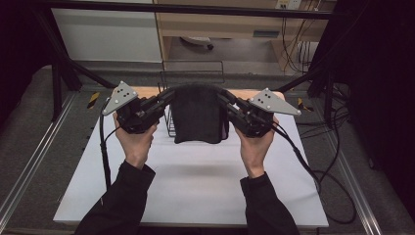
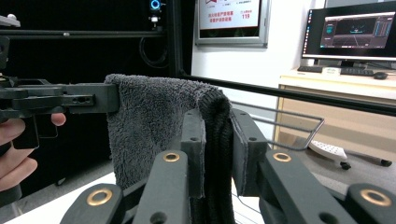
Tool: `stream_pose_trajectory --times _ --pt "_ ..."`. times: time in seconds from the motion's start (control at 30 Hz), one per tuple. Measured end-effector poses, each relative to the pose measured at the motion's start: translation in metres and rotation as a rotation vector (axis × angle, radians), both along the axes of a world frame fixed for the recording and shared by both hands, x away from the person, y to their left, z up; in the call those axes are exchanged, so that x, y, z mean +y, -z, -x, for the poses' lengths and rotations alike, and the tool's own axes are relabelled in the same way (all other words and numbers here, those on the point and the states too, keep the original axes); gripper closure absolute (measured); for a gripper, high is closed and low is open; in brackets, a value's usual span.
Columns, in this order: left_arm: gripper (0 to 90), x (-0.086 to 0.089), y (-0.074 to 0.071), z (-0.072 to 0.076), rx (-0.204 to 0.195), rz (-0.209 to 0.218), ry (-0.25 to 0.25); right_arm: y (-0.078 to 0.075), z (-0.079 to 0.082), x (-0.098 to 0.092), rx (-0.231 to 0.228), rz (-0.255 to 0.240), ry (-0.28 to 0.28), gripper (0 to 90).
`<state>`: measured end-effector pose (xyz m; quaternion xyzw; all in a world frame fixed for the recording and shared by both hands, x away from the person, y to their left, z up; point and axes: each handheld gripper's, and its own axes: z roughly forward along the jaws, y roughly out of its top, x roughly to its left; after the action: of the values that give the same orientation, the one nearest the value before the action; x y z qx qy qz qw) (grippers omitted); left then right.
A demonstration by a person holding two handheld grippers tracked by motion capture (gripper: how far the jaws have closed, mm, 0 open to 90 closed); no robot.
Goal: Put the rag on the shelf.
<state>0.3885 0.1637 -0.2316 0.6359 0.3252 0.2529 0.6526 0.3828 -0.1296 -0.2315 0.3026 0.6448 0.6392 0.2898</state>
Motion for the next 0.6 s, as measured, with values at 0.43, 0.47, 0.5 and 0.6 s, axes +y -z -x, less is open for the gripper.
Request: stream_pose_trajectory --times 0.43,0.47,0.5,0.6 --pt "81.5 0.002 -0.028 -0.011 -0.044 0.028 -0.024 -0.027 -0.012 0.005 -0.034 -0.019 0.014 77.7" --pt "81.6 0.001 -0.030 -0.012 -0.047 0.033 -0.025 -0.029 -0.014 0.005 -0.037 -0.018 0.015 77.7" --pt "81.5 0.001 -0.032 -0.013 -0.050 0.035 -0.028 -0.031 -0.015 0.006 -0.039 -0.019 0.017 77.7" --pt "81.6 0.001 -0.037 -0.016 -0.059 0.040 -0.030 -0.037 -0.018 0.006 -0.048 -0.025 0.022 77.7"
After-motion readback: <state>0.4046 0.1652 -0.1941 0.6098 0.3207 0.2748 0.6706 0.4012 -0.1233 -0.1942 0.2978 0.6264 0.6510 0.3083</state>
